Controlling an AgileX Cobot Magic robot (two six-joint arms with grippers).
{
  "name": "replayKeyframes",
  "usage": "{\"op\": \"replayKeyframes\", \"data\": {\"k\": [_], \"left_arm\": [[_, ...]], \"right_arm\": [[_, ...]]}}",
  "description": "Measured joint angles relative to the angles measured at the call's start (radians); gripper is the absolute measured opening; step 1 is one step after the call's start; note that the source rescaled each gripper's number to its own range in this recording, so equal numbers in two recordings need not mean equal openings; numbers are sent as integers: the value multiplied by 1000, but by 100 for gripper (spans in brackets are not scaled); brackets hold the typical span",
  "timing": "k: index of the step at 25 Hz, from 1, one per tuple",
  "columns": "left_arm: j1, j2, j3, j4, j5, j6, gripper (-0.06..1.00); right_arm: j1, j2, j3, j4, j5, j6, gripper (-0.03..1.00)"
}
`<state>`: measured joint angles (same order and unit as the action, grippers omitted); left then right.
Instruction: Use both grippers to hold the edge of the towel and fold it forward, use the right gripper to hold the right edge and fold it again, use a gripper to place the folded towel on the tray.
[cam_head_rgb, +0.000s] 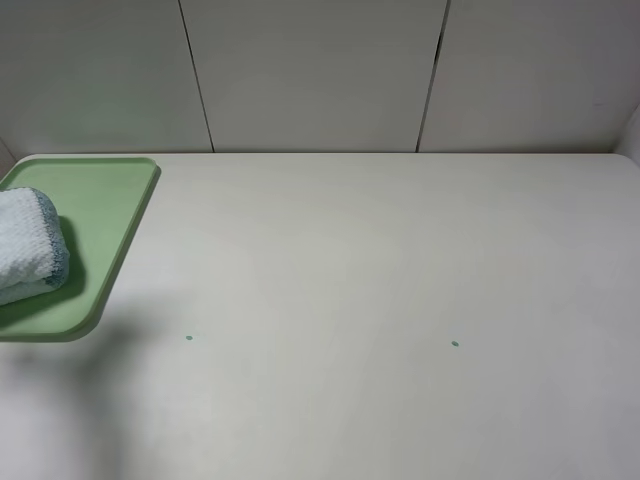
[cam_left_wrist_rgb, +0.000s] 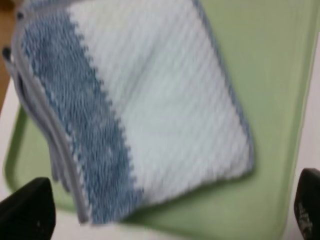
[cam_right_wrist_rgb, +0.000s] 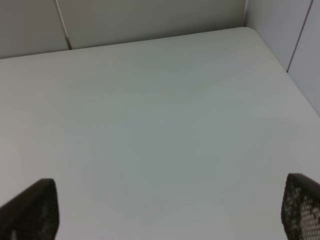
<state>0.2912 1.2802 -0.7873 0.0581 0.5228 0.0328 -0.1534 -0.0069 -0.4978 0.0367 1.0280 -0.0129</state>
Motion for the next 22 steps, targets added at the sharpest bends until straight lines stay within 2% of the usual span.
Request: {"op": "replayKeyframes", "data": {"k": [9,22], "left_arm": [[0,-56,-81,0,311,-1,98],[0,-462,-85,-2,642,67,100]], "right_arm": [[0,0,0,0,0,0,100],[0,0,0,0,0,0,100]]}}
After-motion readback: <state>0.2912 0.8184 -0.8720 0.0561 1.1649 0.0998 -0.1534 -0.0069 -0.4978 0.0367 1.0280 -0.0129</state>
